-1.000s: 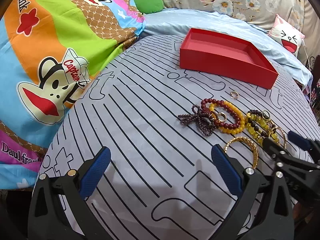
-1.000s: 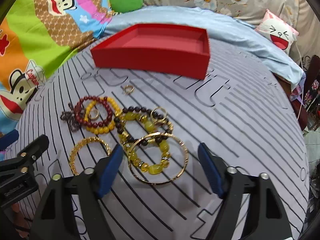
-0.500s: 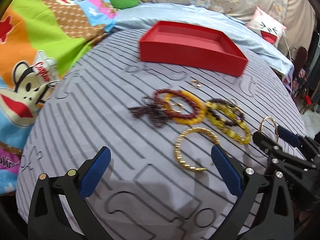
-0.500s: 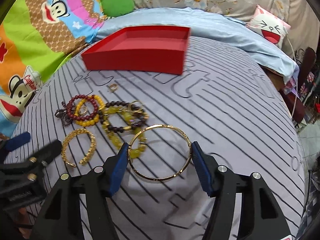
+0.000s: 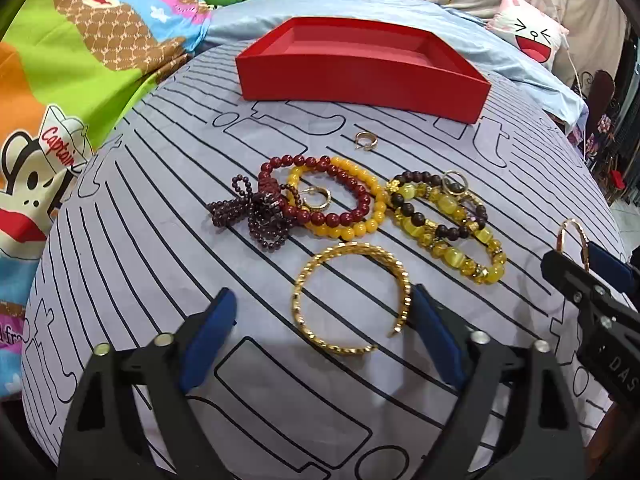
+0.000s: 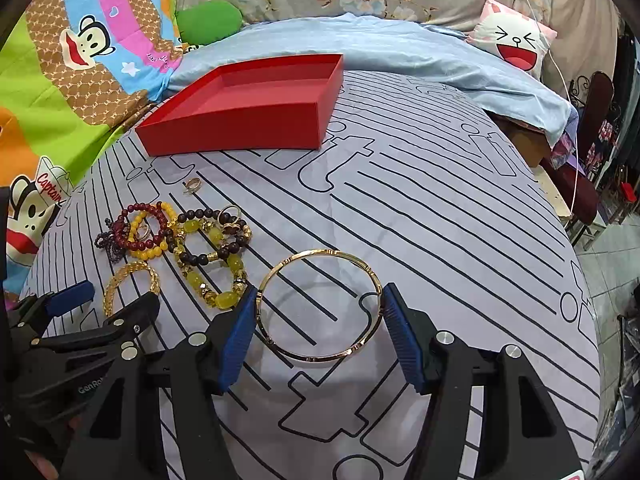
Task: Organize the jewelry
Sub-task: 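Grasp the twisted gold cuff with the left tool while the right tool grasps the thin gold bangle, then carry both gold bangles into the red tray and open both tools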
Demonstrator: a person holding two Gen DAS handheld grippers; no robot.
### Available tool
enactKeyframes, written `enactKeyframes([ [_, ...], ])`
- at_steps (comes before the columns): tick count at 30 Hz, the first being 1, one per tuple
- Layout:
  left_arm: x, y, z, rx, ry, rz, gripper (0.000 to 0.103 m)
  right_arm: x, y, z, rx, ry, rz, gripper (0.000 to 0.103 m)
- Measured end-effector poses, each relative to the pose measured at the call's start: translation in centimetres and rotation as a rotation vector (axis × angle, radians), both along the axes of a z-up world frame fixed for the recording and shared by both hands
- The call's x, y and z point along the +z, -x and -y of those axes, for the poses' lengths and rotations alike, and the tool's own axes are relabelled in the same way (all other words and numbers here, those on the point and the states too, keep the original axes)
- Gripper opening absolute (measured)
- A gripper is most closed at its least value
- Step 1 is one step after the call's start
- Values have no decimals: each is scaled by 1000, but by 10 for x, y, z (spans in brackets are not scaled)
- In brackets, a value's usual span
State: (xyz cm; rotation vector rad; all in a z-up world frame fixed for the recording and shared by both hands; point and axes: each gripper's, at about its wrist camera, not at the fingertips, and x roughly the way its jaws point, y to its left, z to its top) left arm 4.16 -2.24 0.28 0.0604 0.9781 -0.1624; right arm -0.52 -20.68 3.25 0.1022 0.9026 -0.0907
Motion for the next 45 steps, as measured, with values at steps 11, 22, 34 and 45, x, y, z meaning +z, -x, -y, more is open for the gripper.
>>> enactKeyframes([
  [11,18,12,-6,-28,68,22,53,9,4,-3,12,-3,15,60],
  [22,109,-51,-20,-53,85,163,54,82,-59,8,98,-35,140,60],
  [34,136,-236,25,-112,10,233,54,86,-260,17,166,-38,85,60],
  [45,74,-320,52,-130,-29,115,56,28,-333,11,245,-29,-38,68],
])
